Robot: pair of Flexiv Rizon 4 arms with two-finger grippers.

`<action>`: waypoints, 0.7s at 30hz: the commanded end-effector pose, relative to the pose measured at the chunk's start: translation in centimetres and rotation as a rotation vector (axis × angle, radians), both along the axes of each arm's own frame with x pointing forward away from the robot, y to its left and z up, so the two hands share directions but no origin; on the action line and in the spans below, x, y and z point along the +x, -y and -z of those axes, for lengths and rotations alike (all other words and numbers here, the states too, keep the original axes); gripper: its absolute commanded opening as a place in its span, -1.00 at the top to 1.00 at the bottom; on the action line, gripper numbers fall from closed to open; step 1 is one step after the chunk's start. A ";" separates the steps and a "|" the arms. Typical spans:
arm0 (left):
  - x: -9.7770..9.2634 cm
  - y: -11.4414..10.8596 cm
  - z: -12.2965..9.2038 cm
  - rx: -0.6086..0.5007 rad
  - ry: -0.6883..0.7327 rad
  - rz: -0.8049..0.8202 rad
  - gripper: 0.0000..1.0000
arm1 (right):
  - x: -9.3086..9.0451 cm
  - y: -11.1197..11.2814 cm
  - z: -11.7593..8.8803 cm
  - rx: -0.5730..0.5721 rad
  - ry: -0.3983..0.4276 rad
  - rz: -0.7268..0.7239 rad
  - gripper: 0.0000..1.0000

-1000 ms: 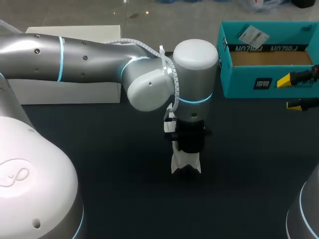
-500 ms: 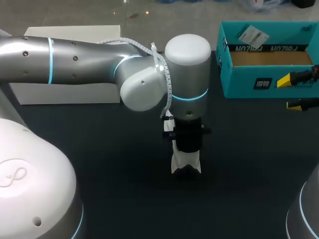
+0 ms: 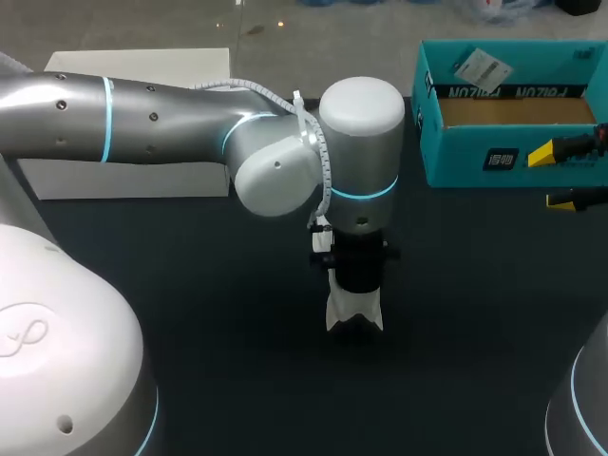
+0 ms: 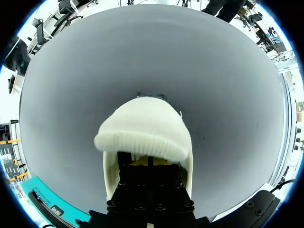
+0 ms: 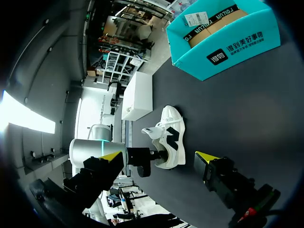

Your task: Take the shoe out of the shoebox, open the shoe tongue, remove and reinsert the insole, then place the shoe into the shoebox

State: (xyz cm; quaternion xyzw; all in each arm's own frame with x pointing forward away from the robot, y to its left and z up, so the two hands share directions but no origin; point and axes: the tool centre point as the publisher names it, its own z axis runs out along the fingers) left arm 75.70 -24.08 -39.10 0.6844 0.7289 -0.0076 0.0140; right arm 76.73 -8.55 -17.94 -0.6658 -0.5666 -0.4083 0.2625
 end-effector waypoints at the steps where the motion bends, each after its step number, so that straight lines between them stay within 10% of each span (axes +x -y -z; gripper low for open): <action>1: -0.2 -1.3 -4.2 -0.006 0.086 -0.014 1.00 | 0.0 -0.1 0.0 -0.002 -0.001 0.001 -1.00; 21: 4.5 -0.7 -3.7 0.030 0.278 0.061 1.00 | 0.0 -0.1 0.0 -0.002 -0.001 0.001 -1.00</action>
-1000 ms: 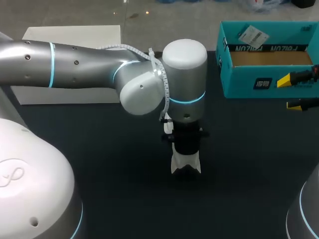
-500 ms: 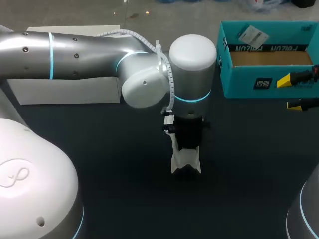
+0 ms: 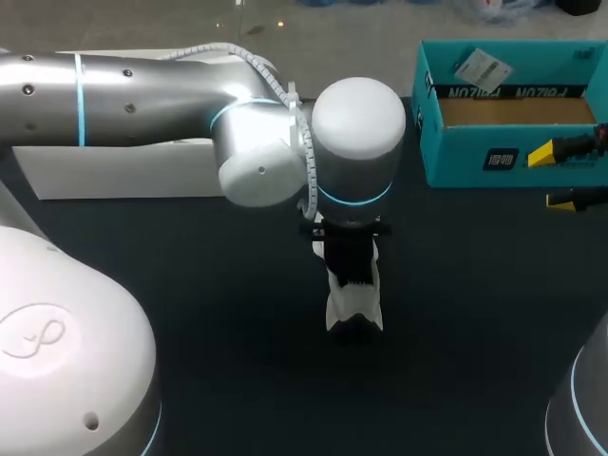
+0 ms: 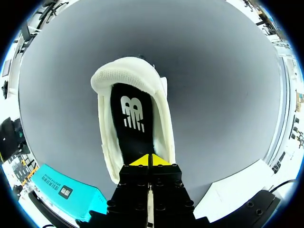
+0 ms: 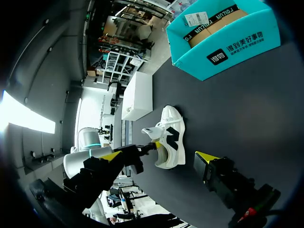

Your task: Take the shoe out of the shoebox, open the shoe tongue, remove and reinsert the insole, then place the shoe into the shoebox

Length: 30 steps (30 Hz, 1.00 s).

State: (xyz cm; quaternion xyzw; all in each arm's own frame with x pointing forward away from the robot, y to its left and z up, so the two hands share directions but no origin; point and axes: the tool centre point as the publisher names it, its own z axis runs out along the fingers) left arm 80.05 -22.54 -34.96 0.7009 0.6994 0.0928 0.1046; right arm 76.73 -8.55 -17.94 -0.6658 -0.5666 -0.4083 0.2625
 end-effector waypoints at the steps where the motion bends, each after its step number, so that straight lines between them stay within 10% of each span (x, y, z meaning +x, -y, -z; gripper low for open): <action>1: 0.1 0.9 0.4 0.005 0.007 0.002 1.00 | 0.0 -0.1 0.0 -0.002 -0.001 0.001 -1.00; 6: 0.4 1.3 1.1 0.032 0.018 -0.003 0.93 | 0.0 -0.1 0.0 -0.002 -0.001 0.001 -1.00; 10: 0.3 1.3 1.3 0.040 0.019 -0.007 -0.11 | 0.0 -0.1 0.0 -0.002 -0.001 0.001 -1.00; 11: 0.3 1.2 1.3 0.040 0.019 -0.008 -0.87 | 0.0 -0.1 0.0 -0.002 -0.001 0.001 -1.00; 12: 0.2 1.2 1.2 0.041 0.019 -0.012 -1.00 | 0.0 -0.1 0.0 -0.002 -0.001 0.001 -1.00; 30: 2.1 -0.7 -1.1 0.057 0.042 -0.059 -1.00 | 0.0 -0.1 0.0 -0.002 -0.001 0.001 -1.00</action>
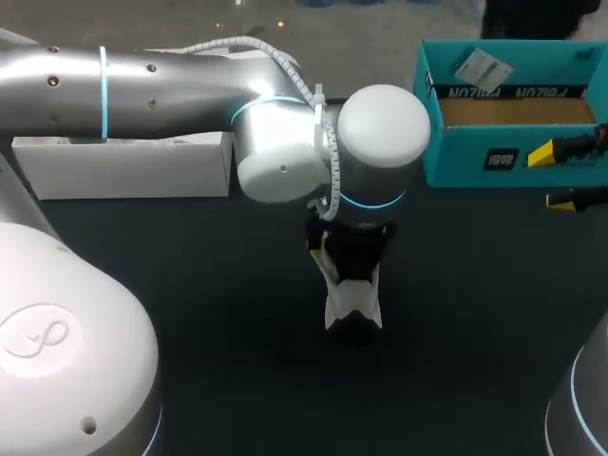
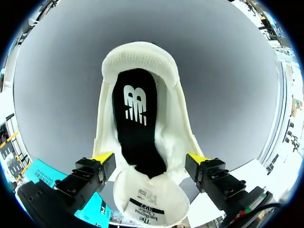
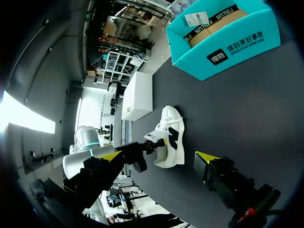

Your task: Take the shoe out of the shoebox, open the shoe tongue, remove and reinsert the insole, then place the shoe into the shoebox

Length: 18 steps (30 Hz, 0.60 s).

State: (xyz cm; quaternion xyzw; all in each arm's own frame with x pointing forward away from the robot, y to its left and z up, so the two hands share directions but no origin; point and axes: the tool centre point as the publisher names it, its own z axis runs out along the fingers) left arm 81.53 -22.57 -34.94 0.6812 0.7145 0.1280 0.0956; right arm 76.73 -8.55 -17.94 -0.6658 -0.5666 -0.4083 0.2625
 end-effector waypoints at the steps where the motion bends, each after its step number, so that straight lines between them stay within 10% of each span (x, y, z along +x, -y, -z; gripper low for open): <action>1: 0.9 -0.8 -1.3 0.003 0.007 -0.001 -1.00 | 0.0 -0.1 0.0 -0.002 -0.001 0.001 -1.00; 15: 5.2 -1.9 -5.7 -0.041 0.099 -0.065 -1.00 | 0.0 -0.1 0.0 -0.002 -0.001 0.001 -1.00; 16: 5.7 -1.8 -5.9 -0.045 0.105 -0.071 -0.87 | 0.0 -0.1 0.0 -0.002 -0.001 0.001 -1.00; 18: 6.4 -1.3 -6.3 -0.054 0.117 -0.067 1.00 | 0.0 -0.1 0.0 -0.002 -0.001 0.001 -1.00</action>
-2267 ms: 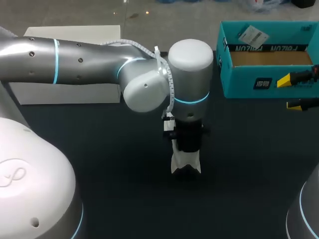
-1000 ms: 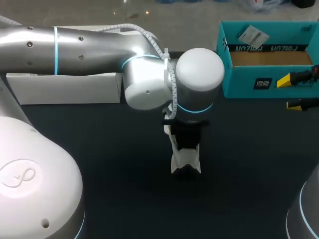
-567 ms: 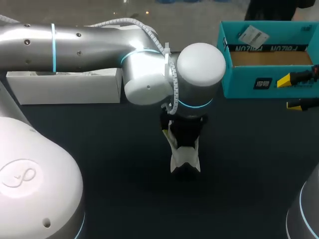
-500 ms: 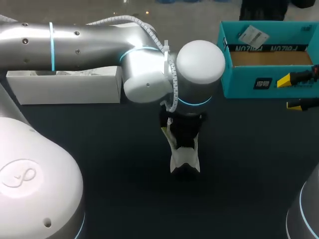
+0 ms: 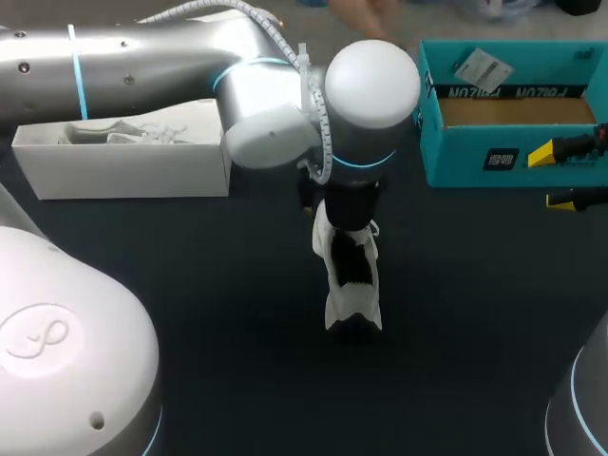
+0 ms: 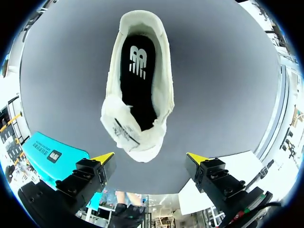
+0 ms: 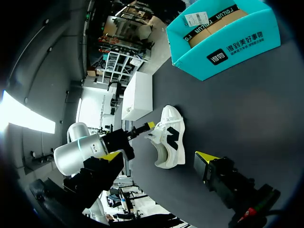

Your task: Take the shoe out of the shoebox, open the shoe tongue, remove and reinsert the insole, then place the shoe into the shoebox

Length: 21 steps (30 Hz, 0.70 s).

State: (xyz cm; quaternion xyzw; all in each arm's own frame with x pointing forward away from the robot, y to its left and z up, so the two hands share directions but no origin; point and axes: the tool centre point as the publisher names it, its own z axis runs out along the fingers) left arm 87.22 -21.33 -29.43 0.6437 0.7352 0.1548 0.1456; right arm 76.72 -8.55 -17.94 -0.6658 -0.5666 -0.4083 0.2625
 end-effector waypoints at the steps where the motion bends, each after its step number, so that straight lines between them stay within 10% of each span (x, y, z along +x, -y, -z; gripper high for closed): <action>1: 1.0 0.1 -0.9 -0.013 0.006 0.010 1.00 | 0.0 -0.1 0.0 -0.002 -0.001 0.001 -1.00; 21: -4.0 -0.7 3.7 -0.003 -0.094 -0.027 1.00 | 0.0 -0.1 0.0 -0.002 -0.001 0.001 -1.00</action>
